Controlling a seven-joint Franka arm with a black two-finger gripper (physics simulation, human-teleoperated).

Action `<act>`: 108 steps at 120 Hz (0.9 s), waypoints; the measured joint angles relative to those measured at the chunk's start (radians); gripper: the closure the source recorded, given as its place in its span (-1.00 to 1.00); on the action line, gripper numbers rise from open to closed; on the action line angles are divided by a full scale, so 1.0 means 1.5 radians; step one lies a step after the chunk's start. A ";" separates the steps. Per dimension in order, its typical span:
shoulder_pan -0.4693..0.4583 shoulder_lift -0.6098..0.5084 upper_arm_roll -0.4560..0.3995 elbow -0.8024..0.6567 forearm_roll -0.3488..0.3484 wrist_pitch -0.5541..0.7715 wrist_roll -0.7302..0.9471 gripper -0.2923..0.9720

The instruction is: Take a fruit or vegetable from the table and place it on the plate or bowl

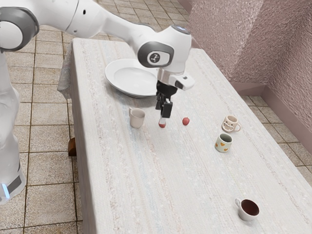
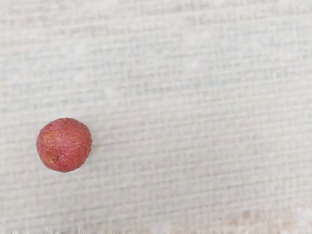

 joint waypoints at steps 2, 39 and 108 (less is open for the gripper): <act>0.003 0.000 0.000 -0.003 0.000 0.001 0.001 -0.54; -0.001 0.008 0.000 -0.015 -0.002 0.007 0.008 -0.54; 0.017 0.077 -0.004 0.044 -0.002 0.014 0.020 -0.54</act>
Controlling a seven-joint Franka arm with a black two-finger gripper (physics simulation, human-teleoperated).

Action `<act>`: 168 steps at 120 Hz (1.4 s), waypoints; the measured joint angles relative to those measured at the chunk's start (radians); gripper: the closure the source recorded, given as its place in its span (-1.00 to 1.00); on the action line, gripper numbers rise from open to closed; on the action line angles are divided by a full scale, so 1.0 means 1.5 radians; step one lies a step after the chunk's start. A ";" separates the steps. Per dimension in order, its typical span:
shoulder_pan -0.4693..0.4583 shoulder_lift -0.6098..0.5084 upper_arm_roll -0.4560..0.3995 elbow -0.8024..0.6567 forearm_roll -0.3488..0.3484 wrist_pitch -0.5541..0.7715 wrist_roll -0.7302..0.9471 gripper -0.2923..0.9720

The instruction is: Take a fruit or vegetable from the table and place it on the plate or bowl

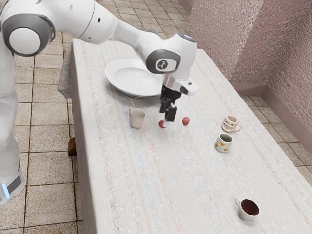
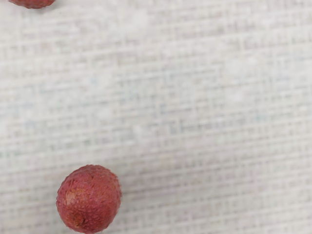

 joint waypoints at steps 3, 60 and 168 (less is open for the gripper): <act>-0.005 0.000 0.000 -0.001 -0.001 0.000 0.000 -0.54; 0.021 0.040 0.003 0.018 0.001 0.001 0.011 -0.54; 0.030 0.049 0.004 0.019 0.002 0.001 0.028 -0.54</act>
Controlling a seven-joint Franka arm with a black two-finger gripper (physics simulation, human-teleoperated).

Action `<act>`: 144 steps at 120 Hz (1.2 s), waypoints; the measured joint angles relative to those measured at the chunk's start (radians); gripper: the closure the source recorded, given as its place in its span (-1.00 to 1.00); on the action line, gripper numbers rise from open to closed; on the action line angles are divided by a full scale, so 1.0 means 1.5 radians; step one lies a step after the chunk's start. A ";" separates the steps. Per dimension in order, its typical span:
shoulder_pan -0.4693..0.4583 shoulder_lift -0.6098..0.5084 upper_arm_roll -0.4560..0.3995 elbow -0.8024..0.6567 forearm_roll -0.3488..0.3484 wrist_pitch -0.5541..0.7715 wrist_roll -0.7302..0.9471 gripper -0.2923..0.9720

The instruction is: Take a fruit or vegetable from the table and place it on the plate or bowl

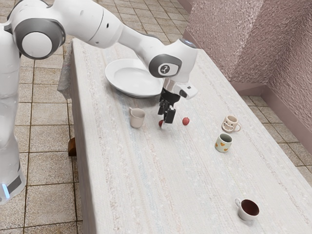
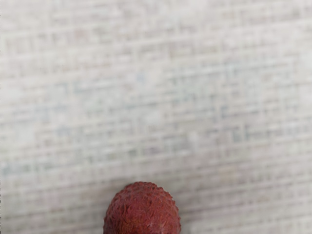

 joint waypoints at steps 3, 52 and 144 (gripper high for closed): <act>0.001 0.000 0.000 0.000 0.000 0.000 0.000 -0.54; 0.007 0.005 -0.001 -0.001 -0.001 0.000 0.005 -0.54; 0.003 0.020 -0.001 0.000 -0.009 0.010 0.004 0.10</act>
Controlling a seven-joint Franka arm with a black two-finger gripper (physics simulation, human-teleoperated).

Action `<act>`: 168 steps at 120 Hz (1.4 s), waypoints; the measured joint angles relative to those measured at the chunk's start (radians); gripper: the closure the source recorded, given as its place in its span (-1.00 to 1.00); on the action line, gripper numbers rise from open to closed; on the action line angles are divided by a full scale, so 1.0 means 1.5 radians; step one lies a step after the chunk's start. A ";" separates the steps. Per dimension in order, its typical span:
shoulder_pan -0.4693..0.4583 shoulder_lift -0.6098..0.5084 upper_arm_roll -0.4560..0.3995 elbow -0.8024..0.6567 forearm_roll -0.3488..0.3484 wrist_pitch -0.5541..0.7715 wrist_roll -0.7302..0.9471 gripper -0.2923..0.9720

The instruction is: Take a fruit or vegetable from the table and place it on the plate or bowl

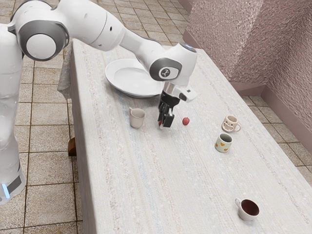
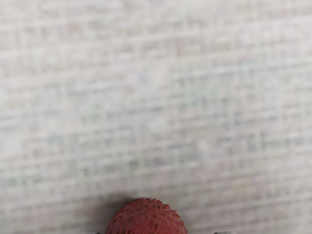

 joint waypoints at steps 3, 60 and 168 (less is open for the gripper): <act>0.000 0.000 0.000 0.000 -0.001 0.000 0.000 0.12; 0.001 -0.029 0.001 0.026 0.014 0.001 -0.004 0.35; 0.212 -0.121 0.017 0.039 0.150 -0.164 0.016 0.32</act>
